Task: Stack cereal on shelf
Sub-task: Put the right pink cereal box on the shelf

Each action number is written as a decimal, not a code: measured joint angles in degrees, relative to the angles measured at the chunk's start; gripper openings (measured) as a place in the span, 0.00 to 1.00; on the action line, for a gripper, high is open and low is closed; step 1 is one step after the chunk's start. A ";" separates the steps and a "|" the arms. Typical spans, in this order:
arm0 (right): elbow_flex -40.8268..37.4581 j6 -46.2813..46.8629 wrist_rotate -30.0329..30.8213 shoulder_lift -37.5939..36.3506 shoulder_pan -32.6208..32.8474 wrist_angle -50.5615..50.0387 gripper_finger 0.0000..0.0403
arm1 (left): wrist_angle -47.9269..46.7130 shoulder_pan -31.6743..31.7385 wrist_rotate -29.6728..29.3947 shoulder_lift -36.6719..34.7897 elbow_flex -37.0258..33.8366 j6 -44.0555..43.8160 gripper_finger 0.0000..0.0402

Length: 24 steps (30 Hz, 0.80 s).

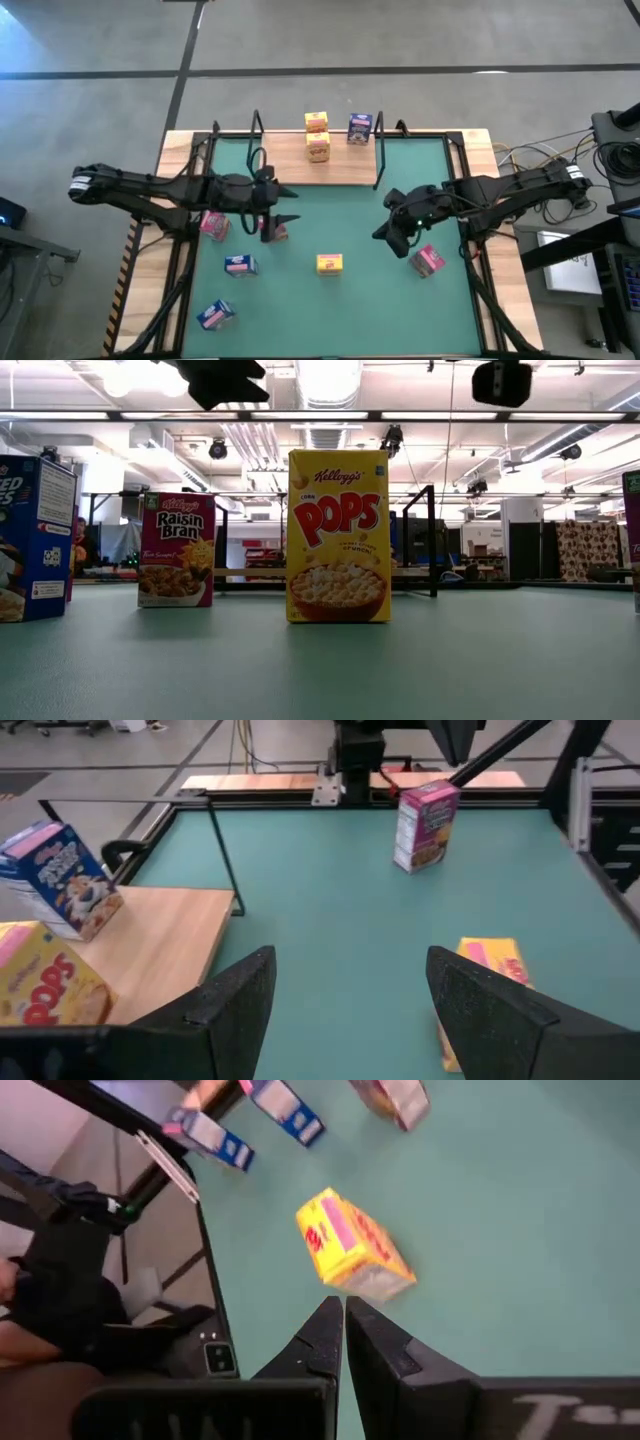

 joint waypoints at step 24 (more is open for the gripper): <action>11.04 21.08 -5.94 12.32 6.25 -51.72 0.11 | -0.19 -3.89 0.00 0.17 -0.39 -0.89 0.60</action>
